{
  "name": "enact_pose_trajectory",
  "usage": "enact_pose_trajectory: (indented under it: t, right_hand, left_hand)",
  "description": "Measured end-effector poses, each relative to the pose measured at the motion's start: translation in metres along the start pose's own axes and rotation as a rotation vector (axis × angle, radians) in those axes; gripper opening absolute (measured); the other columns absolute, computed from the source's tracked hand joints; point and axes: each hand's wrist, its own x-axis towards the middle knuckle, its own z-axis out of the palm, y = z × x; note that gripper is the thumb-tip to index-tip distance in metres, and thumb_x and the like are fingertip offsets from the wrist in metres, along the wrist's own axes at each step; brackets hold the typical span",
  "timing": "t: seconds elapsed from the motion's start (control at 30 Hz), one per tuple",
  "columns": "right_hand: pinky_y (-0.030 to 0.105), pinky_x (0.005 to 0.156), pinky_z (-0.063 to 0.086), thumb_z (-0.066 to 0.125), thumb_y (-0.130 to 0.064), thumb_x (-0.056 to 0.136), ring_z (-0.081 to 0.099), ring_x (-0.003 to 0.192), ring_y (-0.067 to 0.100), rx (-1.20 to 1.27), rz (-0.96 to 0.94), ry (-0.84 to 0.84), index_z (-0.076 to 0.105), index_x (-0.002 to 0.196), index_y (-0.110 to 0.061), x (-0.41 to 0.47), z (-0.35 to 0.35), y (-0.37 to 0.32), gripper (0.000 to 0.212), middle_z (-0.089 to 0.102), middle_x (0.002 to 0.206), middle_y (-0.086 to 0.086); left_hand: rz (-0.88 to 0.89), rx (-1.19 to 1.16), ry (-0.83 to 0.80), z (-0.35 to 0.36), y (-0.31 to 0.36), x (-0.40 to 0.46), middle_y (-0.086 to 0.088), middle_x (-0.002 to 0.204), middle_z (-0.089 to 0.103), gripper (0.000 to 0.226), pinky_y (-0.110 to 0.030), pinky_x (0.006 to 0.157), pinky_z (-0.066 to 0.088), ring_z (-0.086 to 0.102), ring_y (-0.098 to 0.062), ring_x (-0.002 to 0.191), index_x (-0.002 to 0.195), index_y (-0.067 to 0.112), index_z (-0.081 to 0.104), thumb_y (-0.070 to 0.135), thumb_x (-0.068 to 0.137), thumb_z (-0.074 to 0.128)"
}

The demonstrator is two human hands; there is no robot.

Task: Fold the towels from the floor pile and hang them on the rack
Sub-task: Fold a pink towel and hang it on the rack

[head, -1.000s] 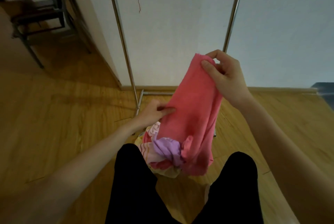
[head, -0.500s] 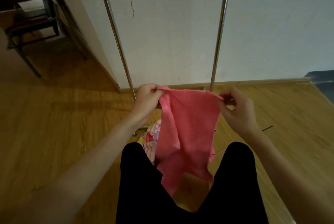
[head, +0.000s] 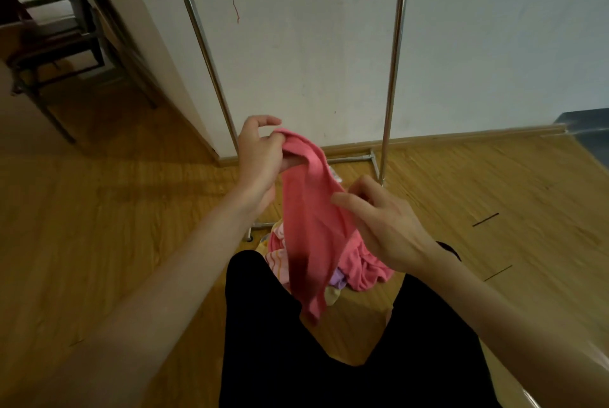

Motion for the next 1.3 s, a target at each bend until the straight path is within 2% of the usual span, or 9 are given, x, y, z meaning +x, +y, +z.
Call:
enact_pose_trajectory:
  t: [0.2,0.33,0.47,0.57,0.8,0.9,1.0,1.13,1.3]
  right_hand:
    - [0.024,0.046,0.031,0.04,-0.023,0.091,0.039,0.063,0.008,0.023,0.175,-0.001,0.064,0.094,-0.008,0.014,0.01,-0.003,0.029,0.051,0.088,0.002]
    - [0.026,0.046,0.041,0.039,-0.042,0.086,0.048,0.061,0.01,0.103,0.305,0.039,0.064,0.095,-0.012,0.029,0.005,-0.003,0.04,0.045,0.087,-0.009]
    - [0.03,0.052,0.047,0.057,-0.058,0.081,0.054,0.063,0.013,0.097,0.353,0.053,0.061,0.086,-0.017,0.041,0.0,0.0,0.041,0.049,0.085,-0.007]
    - [0.029,0.049,0.045,0.053,-0.065,0.077,0.051,0.06,0.013,0.056,0.37,0.071,0.058,0.078,-0.017,0.048,-0.002,0.001,0.049,0.049,0.079,-0.005]
    - [0.044,0.052,0.045,0.048,-0.033,0.08,0.048,0.056,0.021,0.197,0.361,0.073,0.051,0.066,-0.013,0.057,-0.009,0.015,0.024,0.048,0.072,0.0]
    - [0.044,0.057,0.047,0.057,-0.024,0.084,0.051,0.059,0.018,0.208,0.388,0.077,0.061,0.075,-0.012,0.052,-0.018,0.033,0.015,0.055,0.076,0.001]
    - [0.037,0.068,0.052,0.064,-0.01,0.086,0.059,0.071,0.018,0.237,0.427,0.084,0.07,0.092,-0.008,0.054,-0.031,0.049,0.009,0.064,0.085,0.003]
    - [0.022,0.073,0.052,0.066,-0.008,0.086,0.063,0.079,0.015,0.277,0.412,0.114,0.072,0.097,-0.007,0.067,-0.052,0.064,0.012,0.068,0.086,0.001]
    - [0.02,0.071,0.052,0.067,-0.01,0.086,0.061,0.075,0.009,0.276,0.323,0.182,0.071,0.095,-0.008,0.09,-0.072,0.07,0.01,0.063,0.082,-0.007]
  left_hand:
    - [-0.05,-0.102,-0.024,0.001,0.013,-0.005,-0.016,0.089,0.06,0.015,-0.025,0.058,0.057,0.066,-0.02,0.076,0.094,-0.001,0.058,-0.005,0.094,0.044]
    - [-0.059,-0.123,-0.09,0.004,0.022,-0.014,-0.018,0.088,0.062,0.015,-0.027,0.061,0.059,0.068,-0.022,0.075,0.091,-0.006,0.059,-0.005,0.094,0.044]
    - [-0.048,-0.114,-0.153,0.007,0.032,-0.02,-0.018,0.086,0.065,0.015,-0.029,0.065,0.06,0.07,-0.021,0.073,0.087,-0.006,0.06,-0.005,0.093,0.046]
    - [-0.042,-0.108,-0.168,0.009,0.038,-0.02,-0.018,0.085,0.066,0.015,-0.03,0.066,0.06,0.071,-0.023,0.076,0.086,-0.004,0.06,-0.004,0.093,0.047]
    - [-0.003,-0.086,-0.127,0.009,0.046,-0.008,-0.023,0.092,0.065,0.016,-0.03,0.068,0.06,0.07,-0.027,0.08,0.084,-0.005,0.06,-0.007,0.092,0.046]
    - [0.008,-0.07,-0.112,0.002,0.049,0.0,-0.023,0.092,0.065,0.016,-0.028,0.068,0.059,0.071,-0.026,0.08,0.083,-0.005,0.06,-0.006,0.091,0.046]
    - [0.034,-0.019,-0.082,-0.002,0.05,0.005,-0.022,0.094,0.065,0.014,-0.027,0.066,0.059,0.072,-0.025,0.08,0.086,-0.003,0.059,-0.005,0.092,0.047]
    - [0.11,0.168,-0.082,-0.009,0.053,0.011,-0.02,0.091,0.065,0.01,-0.028,0.061,0.06,0.072,-0.023,0.067,0.098,-0.003,0.057,0.0,0.093,0.049]
    - [0.399,0.506,-0.029,-0.019,0.071,0.02,-0.011,0.069,0.067,0.005,-0.032,0.054,0.058,0.068,-0.019,0.055,0.092,0.004,0.059,0.007,0.091,0.055]
